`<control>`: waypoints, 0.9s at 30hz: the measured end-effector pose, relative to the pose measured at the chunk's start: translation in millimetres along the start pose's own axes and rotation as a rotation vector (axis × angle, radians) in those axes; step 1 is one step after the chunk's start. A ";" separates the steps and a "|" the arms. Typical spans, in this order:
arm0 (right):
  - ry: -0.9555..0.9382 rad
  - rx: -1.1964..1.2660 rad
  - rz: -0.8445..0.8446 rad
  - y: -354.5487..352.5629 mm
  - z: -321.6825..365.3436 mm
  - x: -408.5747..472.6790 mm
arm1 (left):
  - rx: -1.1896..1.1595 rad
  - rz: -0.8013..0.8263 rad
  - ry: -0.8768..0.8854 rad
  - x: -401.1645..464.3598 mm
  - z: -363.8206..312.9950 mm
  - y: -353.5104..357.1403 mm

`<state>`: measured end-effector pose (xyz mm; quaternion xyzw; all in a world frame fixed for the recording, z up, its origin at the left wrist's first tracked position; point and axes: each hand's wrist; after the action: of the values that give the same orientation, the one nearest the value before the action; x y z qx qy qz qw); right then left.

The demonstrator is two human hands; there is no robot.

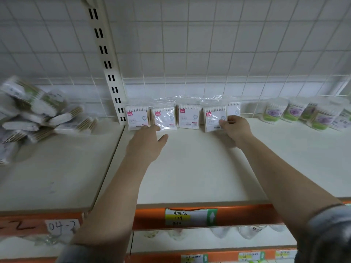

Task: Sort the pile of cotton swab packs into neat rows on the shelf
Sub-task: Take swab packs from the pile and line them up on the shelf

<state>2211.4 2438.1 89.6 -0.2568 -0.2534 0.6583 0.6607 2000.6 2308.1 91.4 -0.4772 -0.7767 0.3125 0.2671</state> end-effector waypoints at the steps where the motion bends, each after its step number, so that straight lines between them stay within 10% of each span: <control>1: 0.000 0.017 -0.013 1.2 1.1 1.6 | 0.005 0.000 -0.008 -0.2 0.9 0.3; 27: -0.001 -0.076 -0.068 24.5 17.2 -40.6 | -0.121 -0.185 -0.122 -26.9 34.2 -41.8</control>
<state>2181.5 2397.6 85.9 -0.2724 -0.2871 0.6255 0.6724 1962.9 2261.2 96.6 -0.3990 -0.8496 0.2676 0.2175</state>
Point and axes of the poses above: each hand's wrist, its own x-axis towards the middle knuckle, its own y-axis out of the palm, z = x × y, and after that the axes turned 15 degrees about -x, right-handed
